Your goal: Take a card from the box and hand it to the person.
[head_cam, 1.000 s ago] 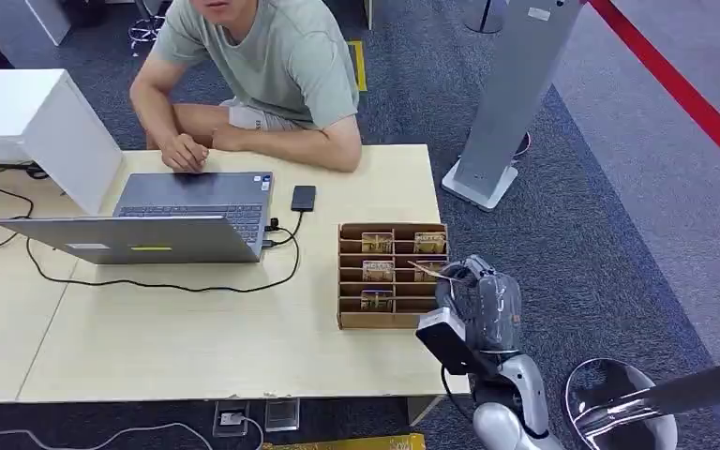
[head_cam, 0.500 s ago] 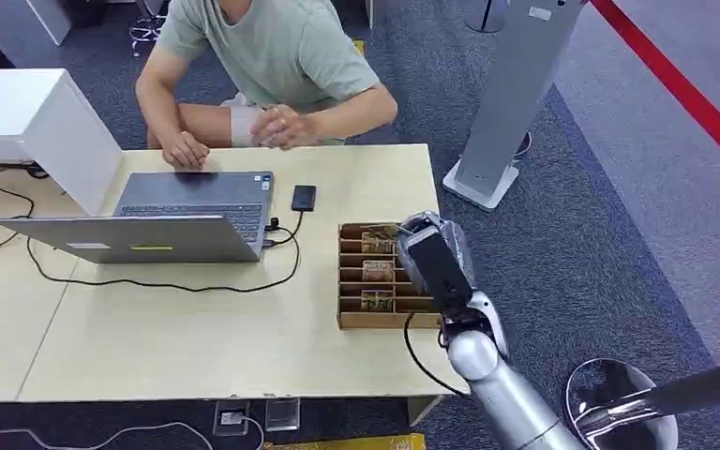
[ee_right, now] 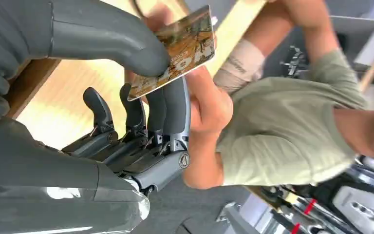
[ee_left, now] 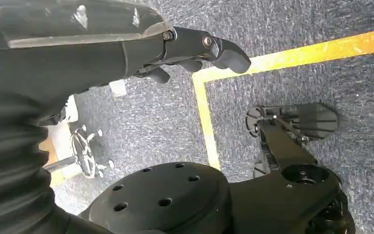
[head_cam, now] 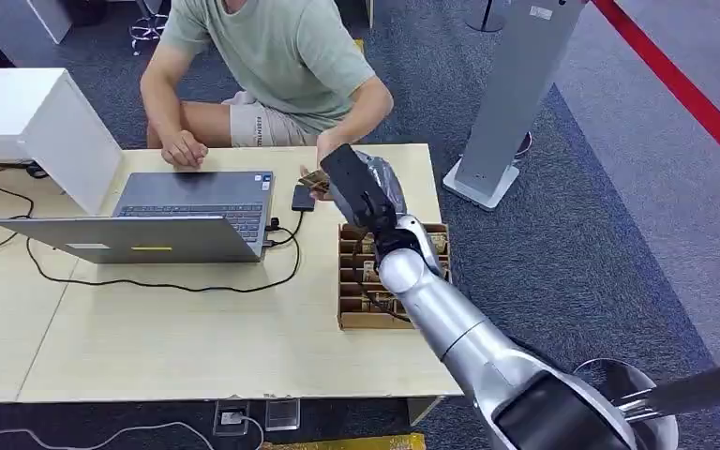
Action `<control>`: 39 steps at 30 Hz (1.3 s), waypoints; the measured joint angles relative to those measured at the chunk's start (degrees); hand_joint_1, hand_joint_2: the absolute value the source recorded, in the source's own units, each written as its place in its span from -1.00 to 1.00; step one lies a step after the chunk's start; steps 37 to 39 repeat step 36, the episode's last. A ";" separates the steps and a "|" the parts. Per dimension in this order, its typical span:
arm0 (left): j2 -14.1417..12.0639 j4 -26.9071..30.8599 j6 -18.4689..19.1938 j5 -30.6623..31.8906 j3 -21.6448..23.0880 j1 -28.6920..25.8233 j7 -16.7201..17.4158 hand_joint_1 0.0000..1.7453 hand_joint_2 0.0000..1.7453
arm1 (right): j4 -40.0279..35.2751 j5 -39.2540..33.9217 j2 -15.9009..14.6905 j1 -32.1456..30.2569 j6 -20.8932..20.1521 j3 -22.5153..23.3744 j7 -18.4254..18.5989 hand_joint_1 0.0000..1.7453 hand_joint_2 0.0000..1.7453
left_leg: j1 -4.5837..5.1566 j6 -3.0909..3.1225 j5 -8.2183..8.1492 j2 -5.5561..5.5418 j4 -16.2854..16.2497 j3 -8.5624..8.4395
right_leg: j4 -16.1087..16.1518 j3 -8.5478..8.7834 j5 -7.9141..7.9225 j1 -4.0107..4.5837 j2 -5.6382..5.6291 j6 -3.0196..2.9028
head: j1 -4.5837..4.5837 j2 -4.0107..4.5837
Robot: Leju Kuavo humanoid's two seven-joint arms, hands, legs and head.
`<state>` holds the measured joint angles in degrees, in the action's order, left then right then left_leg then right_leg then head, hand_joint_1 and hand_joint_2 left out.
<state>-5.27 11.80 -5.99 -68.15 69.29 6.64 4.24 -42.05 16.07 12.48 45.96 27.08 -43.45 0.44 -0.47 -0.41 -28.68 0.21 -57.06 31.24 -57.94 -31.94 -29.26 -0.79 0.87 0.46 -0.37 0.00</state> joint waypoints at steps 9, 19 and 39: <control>0.02 0.00 -0.15 0.04 0.81 -0.04 -0.20 -1.00 1.00 | 10.20 2.77 3.12 3.37 0.74 -2.78 2.69 -1.00 1.00 | 0.00 0.00 0.00 -0.01 -0.01 -0.04 | 0.01 0.00 0.00 0.00 -0.01 0.00 | 0.07 0.00; 0.02 0.00 -0.02 0.39 1.77 -0.05 -0.92 -1.00 1.00 | 13.94 0.67 3.08 4.75 4.00 -3.26 -1.50 -1.00 1.00 | 0.00 0.00 0.00 0.00 -0.01 -0.05 | 0.01 0.00 0.00 0.00 -0.03 0.00 | 0.00 0.00; 0.02 0.00 -1.21 -3.91 2.21 -0.41 -0.70 -1.00 1.00 | -11.89 -7.89 -5.51 -5.13 3.34 3.26 -8.92 -1.00 1.00 | 0.00 0.00 -0.02 0.02 -0.04 -0.16 | 0.07 0.01 0.00 0.00 -0.05 0.00 | 0.09 0.00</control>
